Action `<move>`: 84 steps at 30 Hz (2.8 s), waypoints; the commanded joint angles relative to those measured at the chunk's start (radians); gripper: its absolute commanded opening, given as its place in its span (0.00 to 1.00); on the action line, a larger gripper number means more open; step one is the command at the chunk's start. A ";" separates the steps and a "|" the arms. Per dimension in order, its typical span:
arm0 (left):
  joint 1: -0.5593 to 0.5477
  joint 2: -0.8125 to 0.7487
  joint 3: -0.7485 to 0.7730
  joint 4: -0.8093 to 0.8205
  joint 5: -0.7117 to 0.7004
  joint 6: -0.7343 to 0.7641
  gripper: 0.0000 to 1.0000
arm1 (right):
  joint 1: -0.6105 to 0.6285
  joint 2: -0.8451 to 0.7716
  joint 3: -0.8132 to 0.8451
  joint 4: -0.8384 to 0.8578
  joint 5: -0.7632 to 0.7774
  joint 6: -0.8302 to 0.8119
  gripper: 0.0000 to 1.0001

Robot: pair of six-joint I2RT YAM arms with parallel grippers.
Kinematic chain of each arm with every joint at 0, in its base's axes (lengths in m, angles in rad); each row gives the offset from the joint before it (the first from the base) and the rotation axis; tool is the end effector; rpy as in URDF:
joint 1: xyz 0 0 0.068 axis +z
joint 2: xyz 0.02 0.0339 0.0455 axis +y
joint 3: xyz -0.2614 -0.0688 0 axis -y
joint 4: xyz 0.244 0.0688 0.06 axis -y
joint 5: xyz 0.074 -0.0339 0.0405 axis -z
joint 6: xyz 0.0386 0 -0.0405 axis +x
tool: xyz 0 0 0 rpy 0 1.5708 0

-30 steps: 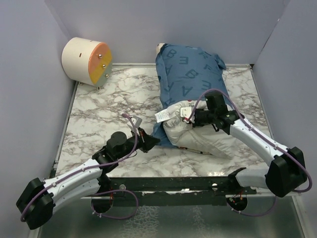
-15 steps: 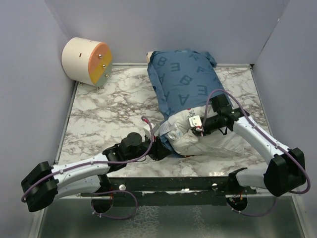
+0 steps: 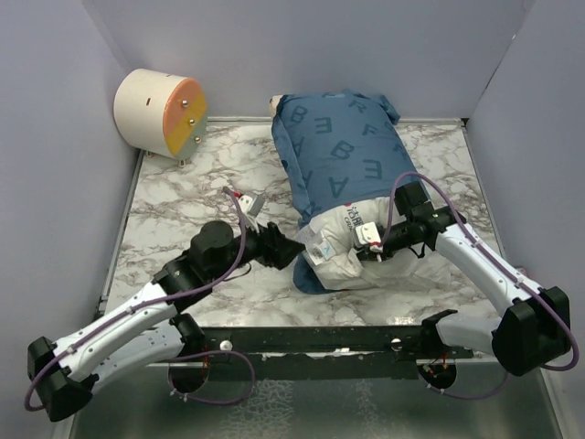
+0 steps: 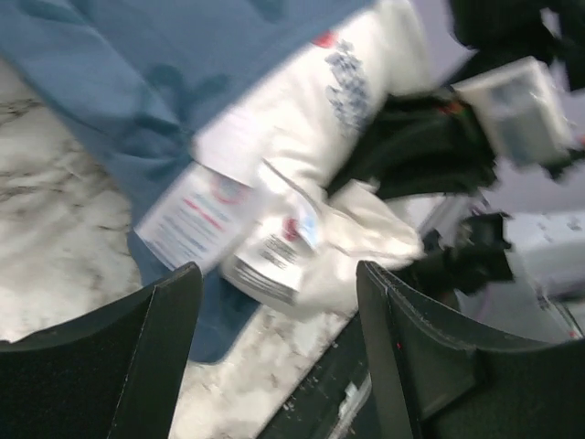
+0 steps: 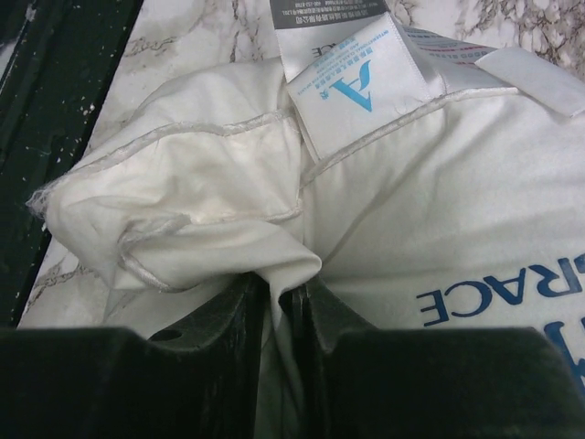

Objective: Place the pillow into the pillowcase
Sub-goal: Stuff the pillow into the pillowcase.

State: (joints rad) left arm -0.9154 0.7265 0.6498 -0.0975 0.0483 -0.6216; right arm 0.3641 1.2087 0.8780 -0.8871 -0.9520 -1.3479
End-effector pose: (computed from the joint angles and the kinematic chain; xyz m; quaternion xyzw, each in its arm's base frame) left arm 0.1103 -0.1465 0.3088 0.1274 0.7552 -0.4600 0.4492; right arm 0.1860 0.1045 0.2450 -0.7136 0.5128 0.3239 0.3506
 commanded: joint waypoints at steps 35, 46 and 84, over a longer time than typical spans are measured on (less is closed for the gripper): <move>0.449 0.898 -0.004 1.178 0.563 -0.402 0.48 | -0.014 -0.095 0.077 -0.175 -0.064 0.069 0.22; 0.445 0.904 -0.010 1.255 0.612 -0.432 0.00 | -0.015 -0.164 0.185 -0.260 -0.083 0.098 0.30; 0.304 0.652 -0.026 1.026 0.585 -0.305 0.00 | 0.064 0.005 0.057 0.507 0.674 0.622 0.08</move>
State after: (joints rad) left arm -0.5732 1.4563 0.6270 0.8856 0.5961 -0.9295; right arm 0.4347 1.1591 0.9741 -0.5934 -0.6239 -0.8185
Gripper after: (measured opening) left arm 0.020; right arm 0.109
